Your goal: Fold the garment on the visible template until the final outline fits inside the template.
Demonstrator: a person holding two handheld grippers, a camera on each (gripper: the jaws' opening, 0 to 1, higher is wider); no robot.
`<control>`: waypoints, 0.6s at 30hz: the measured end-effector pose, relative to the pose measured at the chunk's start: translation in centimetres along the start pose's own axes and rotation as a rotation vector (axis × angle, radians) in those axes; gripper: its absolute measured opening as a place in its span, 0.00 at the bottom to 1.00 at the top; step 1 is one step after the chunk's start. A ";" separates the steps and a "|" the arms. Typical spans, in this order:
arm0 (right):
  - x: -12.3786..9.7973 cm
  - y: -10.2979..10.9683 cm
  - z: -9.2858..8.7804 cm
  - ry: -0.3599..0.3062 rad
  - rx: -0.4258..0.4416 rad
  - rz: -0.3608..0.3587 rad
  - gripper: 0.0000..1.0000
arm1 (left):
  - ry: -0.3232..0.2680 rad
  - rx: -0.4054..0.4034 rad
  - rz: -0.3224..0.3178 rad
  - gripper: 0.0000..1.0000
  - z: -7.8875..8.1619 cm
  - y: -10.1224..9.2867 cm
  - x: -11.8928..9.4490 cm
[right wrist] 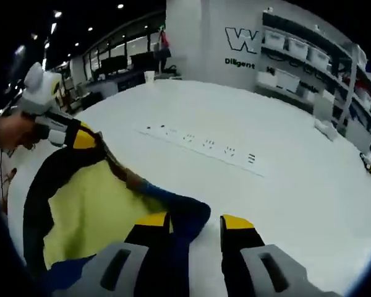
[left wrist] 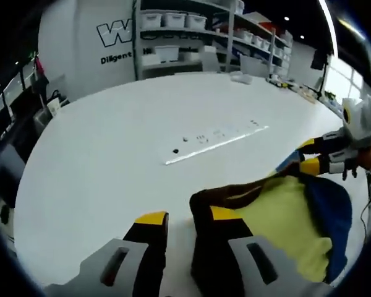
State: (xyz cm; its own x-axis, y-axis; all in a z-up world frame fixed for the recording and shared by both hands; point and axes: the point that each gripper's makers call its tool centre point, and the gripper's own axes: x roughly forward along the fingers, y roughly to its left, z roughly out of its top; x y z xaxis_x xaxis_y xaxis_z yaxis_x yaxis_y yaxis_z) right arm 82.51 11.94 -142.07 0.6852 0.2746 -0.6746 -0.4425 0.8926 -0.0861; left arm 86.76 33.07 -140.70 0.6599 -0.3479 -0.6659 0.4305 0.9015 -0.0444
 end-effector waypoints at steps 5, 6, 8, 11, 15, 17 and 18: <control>0.9 -0.3 2.3 -0.030 0.046 -0.006 0.26 | 0.011 0.020 0.007 0.26 0.0 0.4 0.2; 1.0 -0.2 2.5 -0.029 0.053 -0.004 0.26 | 0.013 0.022 0.008 0.26 0.0 0.4 0.2; 1.0 -0.3 2.6 -0.024 0.051 -0.010 0.25 | 0.014 0.027 0.010 0.26 -0.1 0.5 0.0; 0.5 -0.3 2.7 -0.038 0.070 -0.002 0.26 | 0.012 0.024 0.012 0.26 -0.2 0.6 -0.4; -0.9 0.1 2.4 -0.051 0.079 0.014 0.26 | 0.000 0.022 0.002 0.26 -0.1 0.3 -1.3; -1.5 0.3 2.2 -0.055 0.086 0.020 0.26 | 0.002 0.031 -0.007 0.27 -0.3 0.0 -1.8; -2.0 0.5 1.9 -0.057 0.092 0.023 0.26 | 0.000 0.039 -0.010 0.27 -0.2 -0.1 -2.1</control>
State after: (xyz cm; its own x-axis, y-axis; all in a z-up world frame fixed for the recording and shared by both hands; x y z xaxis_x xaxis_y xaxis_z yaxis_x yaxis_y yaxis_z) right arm 82.05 12.56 -139.36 0.7084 0.3130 -0.6326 -0.4055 0.9141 -0.0018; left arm 85.18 33.74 -139.49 0.6555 -0.3572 -0.6654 0.4607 0.8873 -0.0225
